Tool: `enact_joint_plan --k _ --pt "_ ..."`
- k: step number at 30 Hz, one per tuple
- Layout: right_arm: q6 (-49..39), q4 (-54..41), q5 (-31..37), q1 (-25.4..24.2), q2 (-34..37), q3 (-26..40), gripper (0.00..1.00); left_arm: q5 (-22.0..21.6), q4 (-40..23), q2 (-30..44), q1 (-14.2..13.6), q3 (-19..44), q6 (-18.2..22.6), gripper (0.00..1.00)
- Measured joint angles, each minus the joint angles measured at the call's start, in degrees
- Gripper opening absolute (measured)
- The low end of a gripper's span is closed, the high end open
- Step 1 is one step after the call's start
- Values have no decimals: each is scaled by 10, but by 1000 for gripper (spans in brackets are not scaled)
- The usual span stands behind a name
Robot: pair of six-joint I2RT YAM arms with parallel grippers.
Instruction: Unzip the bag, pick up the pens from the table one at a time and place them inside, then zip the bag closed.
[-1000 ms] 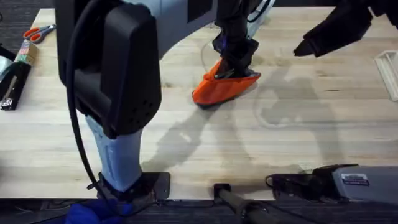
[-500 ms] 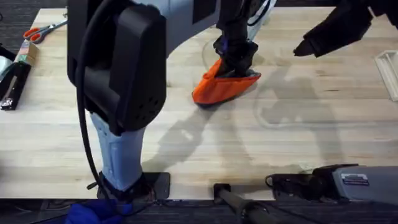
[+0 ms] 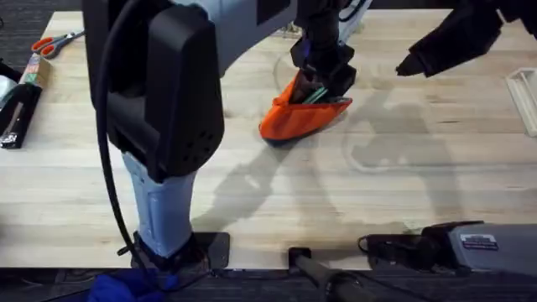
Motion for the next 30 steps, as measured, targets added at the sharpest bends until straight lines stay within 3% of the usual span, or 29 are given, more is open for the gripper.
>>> enact_joint_plan --k 6,8,10,12,24,30 --pt "0 0 0 0 0 0 996 1 -36 0 0 44 2 709" --pt "0 0 0 0 0 0 996 0 -52 0 0 62 9 782" --pt "0 0 -1 0 0 0 996 -1 -72 0 0 79 16 928" --pt "0 0 -5 0 0 0 996 -4 -88 0 0 91 21 984" --pt "0 0 -13 0 0 0 996 -18 -150 -19 1 95 32 997" --pt "0 0 -13 0 0 0 996 -29 -112 -110 7 24 29 997"
